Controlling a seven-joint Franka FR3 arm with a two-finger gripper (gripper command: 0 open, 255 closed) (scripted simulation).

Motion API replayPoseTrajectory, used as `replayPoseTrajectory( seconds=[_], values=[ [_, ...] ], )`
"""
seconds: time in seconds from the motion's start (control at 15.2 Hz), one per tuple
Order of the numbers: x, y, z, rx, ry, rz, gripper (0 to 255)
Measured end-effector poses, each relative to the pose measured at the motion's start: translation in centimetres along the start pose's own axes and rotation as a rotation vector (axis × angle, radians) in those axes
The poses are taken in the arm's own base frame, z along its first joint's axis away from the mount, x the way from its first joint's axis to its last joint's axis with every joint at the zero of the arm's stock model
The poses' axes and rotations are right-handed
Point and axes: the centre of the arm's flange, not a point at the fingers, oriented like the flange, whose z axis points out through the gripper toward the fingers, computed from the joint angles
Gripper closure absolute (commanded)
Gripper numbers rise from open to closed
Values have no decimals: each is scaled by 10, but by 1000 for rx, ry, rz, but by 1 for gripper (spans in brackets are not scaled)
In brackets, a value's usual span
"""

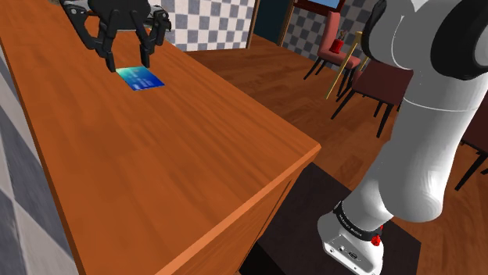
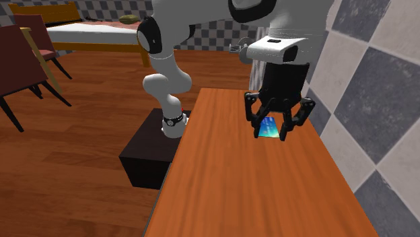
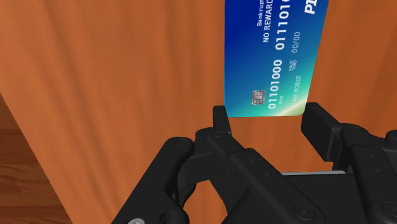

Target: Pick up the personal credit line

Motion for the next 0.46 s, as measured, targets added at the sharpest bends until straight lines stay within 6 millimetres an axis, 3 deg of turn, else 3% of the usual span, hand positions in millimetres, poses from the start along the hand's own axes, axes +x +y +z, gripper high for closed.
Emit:
replayPoseTrajectory(
  seconds=[0.46],
  values=[
    [6, 0, -35, 0, 0, 0, 255]
  ],
)
